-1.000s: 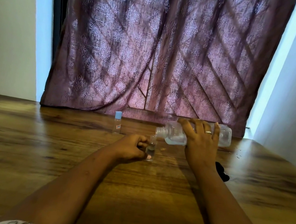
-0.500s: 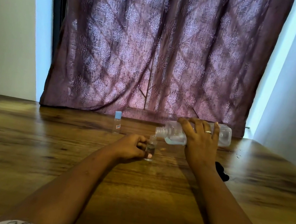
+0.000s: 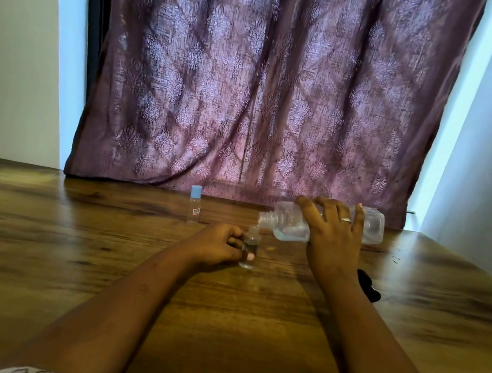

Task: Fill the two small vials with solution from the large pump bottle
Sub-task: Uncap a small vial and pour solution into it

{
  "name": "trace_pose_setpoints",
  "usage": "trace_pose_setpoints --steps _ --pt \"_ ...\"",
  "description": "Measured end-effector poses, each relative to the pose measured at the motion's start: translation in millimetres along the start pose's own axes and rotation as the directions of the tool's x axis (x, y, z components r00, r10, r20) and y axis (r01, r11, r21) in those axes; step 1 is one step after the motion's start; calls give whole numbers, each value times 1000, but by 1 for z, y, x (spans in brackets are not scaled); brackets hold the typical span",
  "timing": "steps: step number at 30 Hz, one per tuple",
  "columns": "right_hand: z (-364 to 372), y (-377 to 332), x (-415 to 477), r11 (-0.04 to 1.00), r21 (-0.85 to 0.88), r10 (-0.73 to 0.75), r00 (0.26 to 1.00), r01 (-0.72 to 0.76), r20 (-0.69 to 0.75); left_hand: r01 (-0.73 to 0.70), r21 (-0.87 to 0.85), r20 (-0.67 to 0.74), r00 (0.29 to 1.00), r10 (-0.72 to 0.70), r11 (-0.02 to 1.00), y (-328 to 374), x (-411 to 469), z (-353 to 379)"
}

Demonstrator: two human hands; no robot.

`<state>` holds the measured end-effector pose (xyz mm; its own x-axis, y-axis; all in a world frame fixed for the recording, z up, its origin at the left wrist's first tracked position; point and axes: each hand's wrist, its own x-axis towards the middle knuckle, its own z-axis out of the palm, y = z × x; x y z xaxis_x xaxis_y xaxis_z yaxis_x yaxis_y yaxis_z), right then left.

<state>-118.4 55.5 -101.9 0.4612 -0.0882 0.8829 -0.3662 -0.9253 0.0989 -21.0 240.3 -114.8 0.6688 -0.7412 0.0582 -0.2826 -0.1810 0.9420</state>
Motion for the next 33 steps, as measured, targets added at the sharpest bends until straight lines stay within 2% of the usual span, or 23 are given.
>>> trace_pose_setpoints --steps 18,33 --pt "0 0 0 1000 -2 8 1000 -8 24 -29 -77 3 1000 30 997 -11 13 -1" --pt "1 0 0 1000 -8 2 1000 -2 18 -23 -49 -29 999 22 999 -12 12 -2"
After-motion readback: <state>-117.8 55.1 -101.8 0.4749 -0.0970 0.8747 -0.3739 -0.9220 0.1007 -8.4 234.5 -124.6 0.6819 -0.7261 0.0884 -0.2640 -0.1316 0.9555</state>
